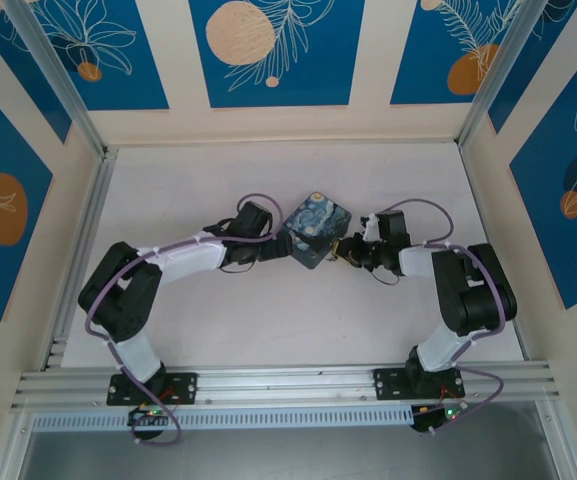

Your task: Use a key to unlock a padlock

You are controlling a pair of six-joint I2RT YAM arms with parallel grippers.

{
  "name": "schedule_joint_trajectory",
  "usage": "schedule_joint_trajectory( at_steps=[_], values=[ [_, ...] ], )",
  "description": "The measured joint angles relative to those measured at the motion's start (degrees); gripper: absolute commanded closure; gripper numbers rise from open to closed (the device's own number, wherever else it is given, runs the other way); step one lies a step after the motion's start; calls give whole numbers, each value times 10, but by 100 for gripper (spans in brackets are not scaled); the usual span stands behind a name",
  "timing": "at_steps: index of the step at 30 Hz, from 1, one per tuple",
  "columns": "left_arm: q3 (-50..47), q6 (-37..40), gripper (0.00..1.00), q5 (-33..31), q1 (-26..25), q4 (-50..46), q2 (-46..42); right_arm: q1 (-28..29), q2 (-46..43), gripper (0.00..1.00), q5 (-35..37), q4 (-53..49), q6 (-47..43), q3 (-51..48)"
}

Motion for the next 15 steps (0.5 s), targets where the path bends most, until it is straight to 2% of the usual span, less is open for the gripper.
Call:
schedule_joint_trajectory(
  at_steps=[10,13,15],
  values=[
    [25,30,7,-6,7,-93,21,-1,-23,100,37,-35,0,-20],
    [37,35,7,-4,7,-95,21,-1,-27,83,42,-41,3,-21],
    [41,37,7,-2,7,-96,21,-1,-35,67,46,-46,14,-26]
  ],
)
